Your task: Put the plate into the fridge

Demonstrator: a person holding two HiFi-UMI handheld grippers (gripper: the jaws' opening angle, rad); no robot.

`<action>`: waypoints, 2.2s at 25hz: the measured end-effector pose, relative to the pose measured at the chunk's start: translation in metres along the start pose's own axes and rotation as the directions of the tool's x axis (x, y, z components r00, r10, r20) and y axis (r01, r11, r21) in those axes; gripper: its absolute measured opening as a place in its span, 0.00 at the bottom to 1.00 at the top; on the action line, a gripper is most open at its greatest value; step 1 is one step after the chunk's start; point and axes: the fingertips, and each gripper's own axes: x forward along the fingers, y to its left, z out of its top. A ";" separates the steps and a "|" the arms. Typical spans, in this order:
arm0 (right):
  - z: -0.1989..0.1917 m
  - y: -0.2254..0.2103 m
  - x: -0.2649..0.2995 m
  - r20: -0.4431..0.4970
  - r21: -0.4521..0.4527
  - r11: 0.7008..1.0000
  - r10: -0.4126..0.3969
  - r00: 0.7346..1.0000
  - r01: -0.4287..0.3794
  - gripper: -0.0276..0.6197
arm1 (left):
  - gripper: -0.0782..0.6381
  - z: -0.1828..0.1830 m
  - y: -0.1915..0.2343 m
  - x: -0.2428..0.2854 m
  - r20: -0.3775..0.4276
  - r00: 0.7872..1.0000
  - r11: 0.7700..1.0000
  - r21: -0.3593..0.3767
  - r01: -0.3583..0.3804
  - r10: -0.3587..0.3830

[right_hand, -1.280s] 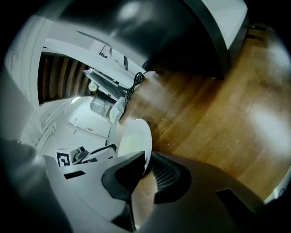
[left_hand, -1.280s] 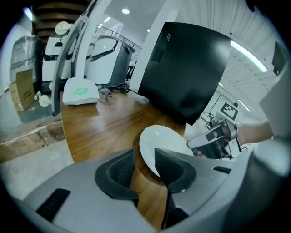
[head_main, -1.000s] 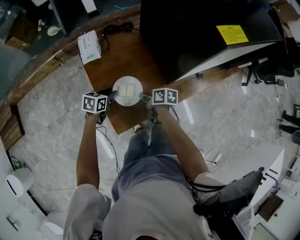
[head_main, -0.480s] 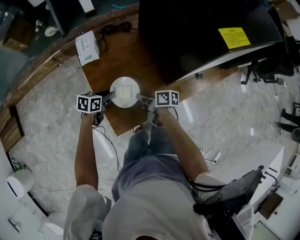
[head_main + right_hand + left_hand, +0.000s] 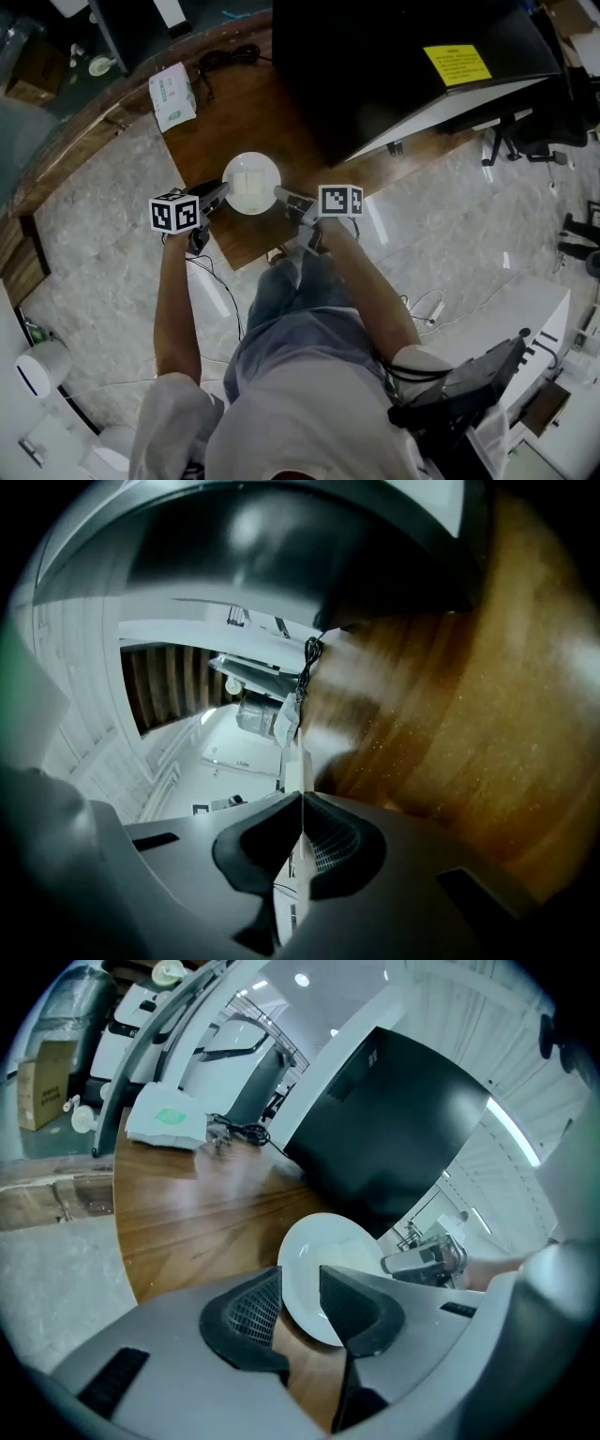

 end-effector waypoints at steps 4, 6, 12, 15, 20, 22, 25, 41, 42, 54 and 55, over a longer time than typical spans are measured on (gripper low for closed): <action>0.005 0.002 -0.015 0.047 0.042 0.999 0.023 0.999 -0.025 0.08 | 0.30 0.025 -0.016 -0.012 0.143 0.989 0.993 0.113 -0.047 0.031; 0.006 0.005 -0.022 0.056 0.039 0.999 0.036 0.998 -0.038 0.08 | 0.30 0.028 -0.023 -0.013 0.185 0.982 0.983 0.164 -0.079 0.048; 0.010 0.021 -0.040 0.108 0.081 0.989 0.111 0.988 -0.120 0.08 | 0.30 0.028 -0.036 -0.015 0.290 0.949 0.962 0.199 -0.185 0.123; 0.011 0.035 -0.050 0.126 0.065 0.984 0.158 0.979 -0.167 0.08 | 0.30 0.030 -0.039 -0.023 0.375 0.911 0.952 0.177 -0.252 0.171; 0.011 0.052 -0.066 0.124 0.033 0.984 0.170 0.978 -0.175 0.08 | 0.30 0.031 -0.049 -0.034 0.475 0.848 0.925 0.161 -0.344 0.233; 0.013 0.055 -0.075 0.114 0.006 0.986 0.166 0.979 -0.168 0.08 | 0.30 0.034 -0.061 -0.037 0.512 0.824 0.906 0.186 -0.381 0.242; 0.015 0.055 -0.096 0.107 -0.017 0.987 0.161 0.981 -0.160 0.08 | 0.30 0.038 -0.081 -0.039 0.552 0.794 0.892 0.183 -0.414 0.255; 0.046 0.083 -0.347 -0.044 -0.012 0.932 0.362 0.931 -0.362 0.08 | 0.30 0.021 -0.291 0.046 0.630 0.688 0.851 0.082 -0.519 0.360; 0.052 0.083 -0.366 -0.049 -0.005 0.931 0.363 0.930 -0.364 0.08 | 0.30 0.022 -0.312 0.055 0.641 0.679 0.845 0.087 -0.528 0.358; 0.155 0.095 -0.484 -0.045 -0.073 0.888 0.452 0.891 -0.454 0.08 | 0.30 0.060 -0.480 0.126 0.728 0.603 0.800 0.128 -0.586 0.326; 0.162 0.097 -0.489 -0.039 -0.078 0.885 0.457 0.888 -0.459 0.08 | 0.30 0.066 -0.486 0.132 0.727 0.608 0.799 0.138 -0.585 0.319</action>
